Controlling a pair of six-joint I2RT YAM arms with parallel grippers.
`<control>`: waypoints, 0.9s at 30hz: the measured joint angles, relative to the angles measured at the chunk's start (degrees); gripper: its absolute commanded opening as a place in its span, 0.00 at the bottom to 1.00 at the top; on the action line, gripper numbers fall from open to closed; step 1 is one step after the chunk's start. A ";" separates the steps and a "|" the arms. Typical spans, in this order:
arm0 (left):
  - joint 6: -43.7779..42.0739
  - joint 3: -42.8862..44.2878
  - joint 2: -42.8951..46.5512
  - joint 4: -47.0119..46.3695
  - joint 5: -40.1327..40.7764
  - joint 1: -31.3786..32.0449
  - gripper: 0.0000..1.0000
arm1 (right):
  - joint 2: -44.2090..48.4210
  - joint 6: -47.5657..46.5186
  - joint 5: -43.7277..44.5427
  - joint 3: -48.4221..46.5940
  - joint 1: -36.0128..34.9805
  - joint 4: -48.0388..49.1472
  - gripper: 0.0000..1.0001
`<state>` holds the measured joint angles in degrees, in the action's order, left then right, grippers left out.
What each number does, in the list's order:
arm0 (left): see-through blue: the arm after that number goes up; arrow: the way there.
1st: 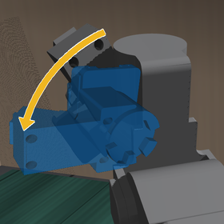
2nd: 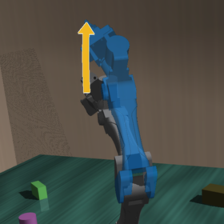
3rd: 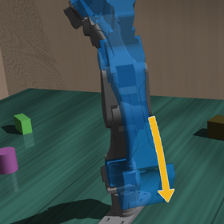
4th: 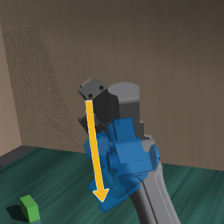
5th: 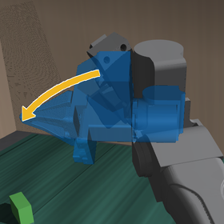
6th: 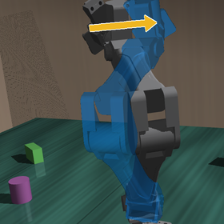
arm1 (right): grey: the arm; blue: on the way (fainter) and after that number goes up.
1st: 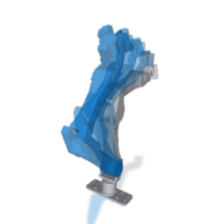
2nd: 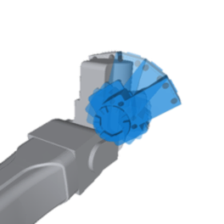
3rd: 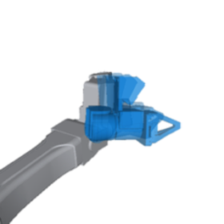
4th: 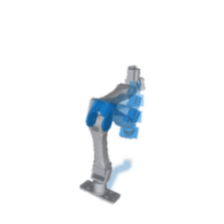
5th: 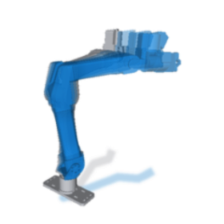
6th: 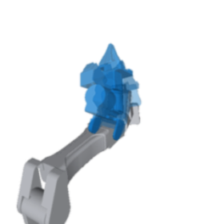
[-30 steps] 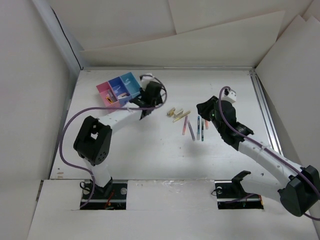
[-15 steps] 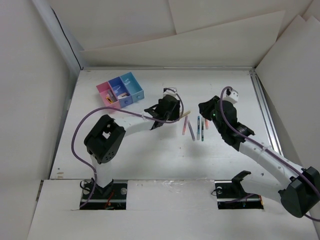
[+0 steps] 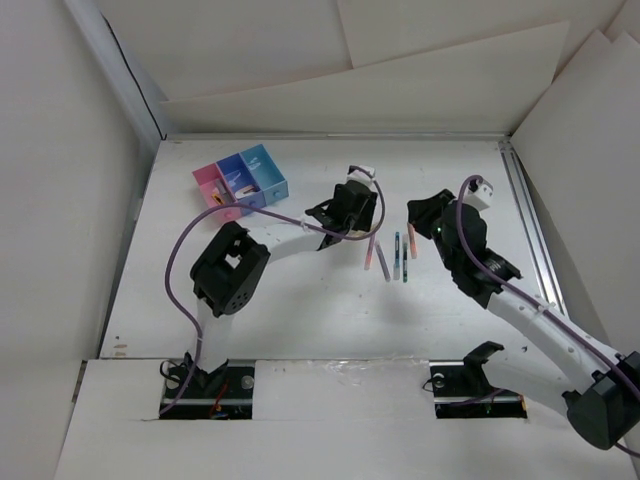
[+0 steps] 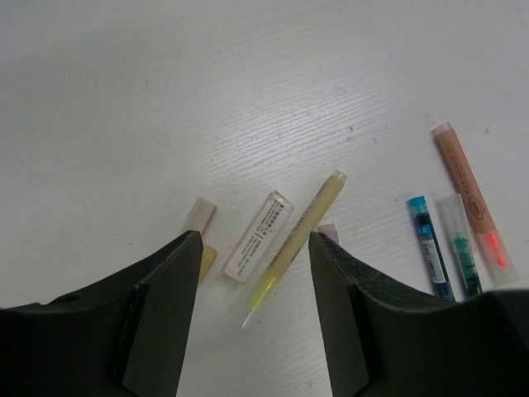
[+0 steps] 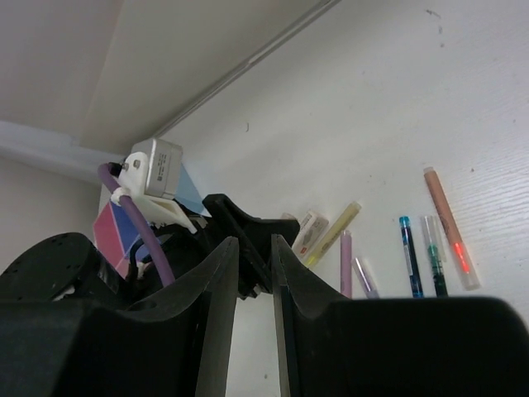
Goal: Sort the stationery into containers
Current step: Pick up the stationery from the center of the board.
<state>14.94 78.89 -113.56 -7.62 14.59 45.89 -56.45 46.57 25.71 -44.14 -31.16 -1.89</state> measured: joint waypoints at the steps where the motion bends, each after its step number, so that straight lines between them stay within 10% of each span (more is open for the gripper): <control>1: -0.70 0.44 -0.42 -0.04 0.00 0.00 0.50 | 0.20 0.02 0.11 0.00 0.02 -0.02 0.29; 27: -7.58 6.34 -7.61 2.47 -2.86 0.00 0.31 | 0.57 0.85 0.66 0.04 0.44 -0.33 0.29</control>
<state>7.35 85.23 -121.16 -5.15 11.73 45.89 -55.88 47.42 26.37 -44.10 -30.72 -2.22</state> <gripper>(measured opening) 0.312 0.286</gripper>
